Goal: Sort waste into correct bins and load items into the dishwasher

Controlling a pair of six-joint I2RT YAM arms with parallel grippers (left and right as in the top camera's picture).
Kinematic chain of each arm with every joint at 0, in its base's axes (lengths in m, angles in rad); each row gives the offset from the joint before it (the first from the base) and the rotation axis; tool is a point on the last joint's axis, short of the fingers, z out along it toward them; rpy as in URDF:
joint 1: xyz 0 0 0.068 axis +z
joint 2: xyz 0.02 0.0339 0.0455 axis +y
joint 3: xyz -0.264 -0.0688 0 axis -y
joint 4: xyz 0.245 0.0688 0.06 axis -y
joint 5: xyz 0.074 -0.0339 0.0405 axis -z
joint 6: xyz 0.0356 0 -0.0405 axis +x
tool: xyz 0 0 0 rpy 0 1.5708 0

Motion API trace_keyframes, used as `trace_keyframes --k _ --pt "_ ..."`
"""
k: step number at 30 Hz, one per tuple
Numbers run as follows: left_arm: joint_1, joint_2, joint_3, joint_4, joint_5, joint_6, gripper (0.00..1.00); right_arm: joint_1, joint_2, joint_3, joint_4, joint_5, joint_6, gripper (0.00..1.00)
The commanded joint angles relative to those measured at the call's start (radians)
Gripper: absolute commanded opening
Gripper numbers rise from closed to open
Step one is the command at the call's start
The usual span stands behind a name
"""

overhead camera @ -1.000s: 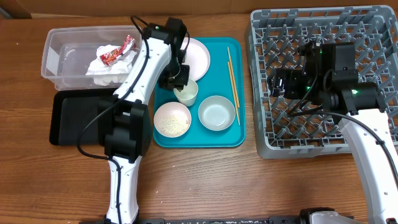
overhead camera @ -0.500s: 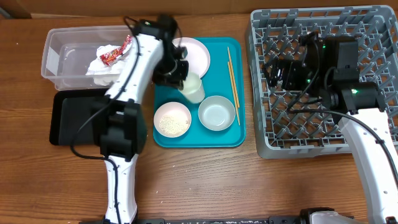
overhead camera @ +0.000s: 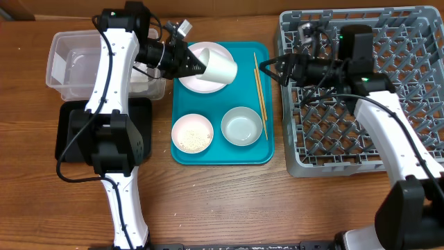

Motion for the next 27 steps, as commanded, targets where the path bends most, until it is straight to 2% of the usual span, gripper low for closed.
trace_keyframes --k 1,6,10,21,27 --pt "-0.014 -0.006 0.021 -0.012 0.224 0.076 0.04 0.037 0.024 0.025 0.056 -0.126 0.002 1.0" --pt "-0.016 -0.006 0.021 -0.052 0.308 0.089 0.04 0.063 0.048 0.026 0.13 -0.126 0.001 1.0" --pt "-0.019 -0.006 0.021 -0.14 0.324 0.167 0.04 0.071 0.048 0.026 0.191 -0.135 0.002 1.0" --pt "-0.088 -0.006 0.021 -0.14 0.32 0.143 0.04 0.077 0.048 0.026 0.311 -0.173 0.021 1.0" --pt "-0.116 -0.006 0.021 -0.14 0.32 0.144 0.04 0.077 0.054 0.026 0.319 -0.18 0.028 1.0"
